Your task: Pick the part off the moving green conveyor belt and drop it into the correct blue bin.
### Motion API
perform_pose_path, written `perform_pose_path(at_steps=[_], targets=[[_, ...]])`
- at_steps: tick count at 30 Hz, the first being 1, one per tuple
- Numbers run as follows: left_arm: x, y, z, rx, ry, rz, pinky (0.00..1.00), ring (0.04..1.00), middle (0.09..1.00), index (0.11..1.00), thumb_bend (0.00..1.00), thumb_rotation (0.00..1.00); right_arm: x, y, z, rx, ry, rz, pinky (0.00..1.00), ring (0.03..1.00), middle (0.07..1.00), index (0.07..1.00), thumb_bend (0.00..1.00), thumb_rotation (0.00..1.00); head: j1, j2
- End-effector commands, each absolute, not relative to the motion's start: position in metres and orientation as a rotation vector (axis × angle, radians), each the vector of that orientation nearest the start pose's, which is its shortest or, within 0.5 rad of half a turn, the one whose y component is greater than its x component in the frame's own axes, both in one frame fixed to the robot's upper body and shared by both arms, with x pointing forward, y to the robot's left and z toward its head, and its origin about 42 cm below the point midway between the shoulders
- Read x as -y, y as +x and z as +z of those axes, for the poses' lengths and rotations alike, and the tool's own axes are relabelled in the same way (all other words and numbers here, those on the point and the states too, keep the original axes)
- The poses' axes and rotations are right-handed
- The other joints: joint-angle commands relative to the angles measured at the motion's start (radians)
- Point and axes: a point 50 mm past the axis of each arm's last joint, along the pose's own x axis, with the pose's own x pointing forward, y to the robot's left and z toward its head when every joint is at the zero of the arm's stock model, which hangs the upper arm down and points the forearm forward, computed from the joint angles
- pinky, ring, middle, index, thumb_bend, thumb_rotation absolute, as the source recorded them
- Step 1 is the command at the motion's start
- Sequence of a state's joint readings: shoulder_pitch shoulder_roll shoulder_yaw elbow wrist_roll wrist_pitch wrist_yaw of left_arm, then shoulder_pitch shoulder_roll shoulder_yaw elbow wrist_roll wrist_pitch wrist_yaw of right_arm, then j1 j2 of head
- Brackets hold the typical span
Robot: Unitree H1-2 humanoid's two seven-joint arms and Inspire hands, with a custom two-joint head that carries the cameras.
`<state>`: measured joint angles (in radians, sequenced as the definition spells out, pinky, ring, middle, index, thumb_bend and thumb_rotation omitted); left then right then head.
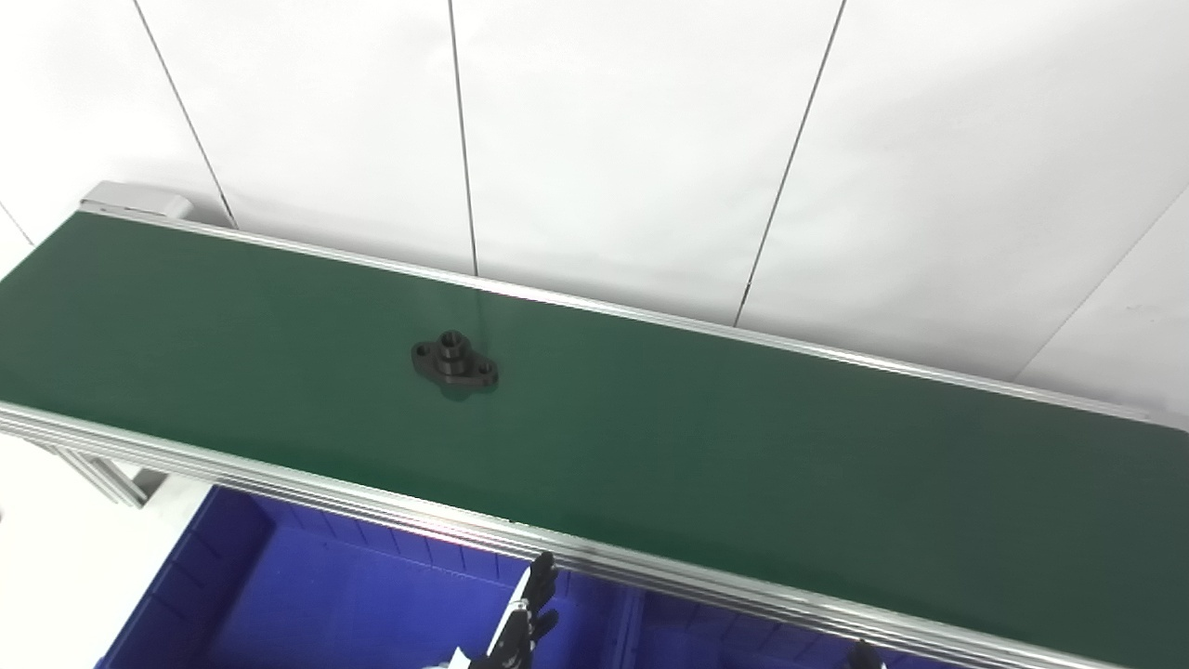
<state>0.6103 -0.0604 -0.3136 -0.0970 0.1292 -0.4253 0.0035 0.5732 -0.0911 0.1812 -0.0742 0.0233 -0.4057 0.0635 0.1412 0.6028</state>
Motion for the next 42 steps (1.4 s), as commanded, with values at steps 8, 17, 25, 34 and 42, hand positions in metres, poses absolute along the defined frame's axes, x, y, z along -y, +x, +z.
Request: perform_pose_path(at_steps=[8,17,25,34,42], targets=[[-0.109,0.077,0.073,0.037,-0.125,-0.138,0.96,1.0,1.0,1.0,0.81,0.97,0.21,0.07,0.085,0.093,-0.091,0.106,1.0,0.998,1.0,1.0,0.88,0.61,-0.032,-0.002],[-0.115,0.077,0.07,0.033,-0.13,-0.135,0.99,1.0,1.0,1.0,0.82,0.94,0.204,0.095,0.138,0.325,-0.391,0.134,0.9,0.978,0.997,1.0,0.91,0.61,-0.062,-0.009],[-0.119,0.079,0.069,0.026,-0.144,-0.14,1.0,1.0,1.0,1.0,0.83,0.92,0.233,0.157,0.178,0.474,-0.745,0.134,0.64,0.815,0.932,0.98,0.95,0.55,-0.079,-0.012],[-0.124,0.079,0.069,0.031,-0.155,-0.135,1.0,1.0,1.0,1.0,0.83,0.9,0.23,0.214,0.201,0.441,-0.891,0.129,0.62,0.784,0.874,0.93,0.95,0.59,-0.113,-0.01],[-0.123,0.079,0.071,0.035,-0.158,-0.147,1.0,1.0,1.0,1.0,0.85,0.9,0.212,0.251,0.22,0.414,-0.934,0.141,0.67,0.824,0.89,0.917,0.95,0.6,-0.121,-0.008]])
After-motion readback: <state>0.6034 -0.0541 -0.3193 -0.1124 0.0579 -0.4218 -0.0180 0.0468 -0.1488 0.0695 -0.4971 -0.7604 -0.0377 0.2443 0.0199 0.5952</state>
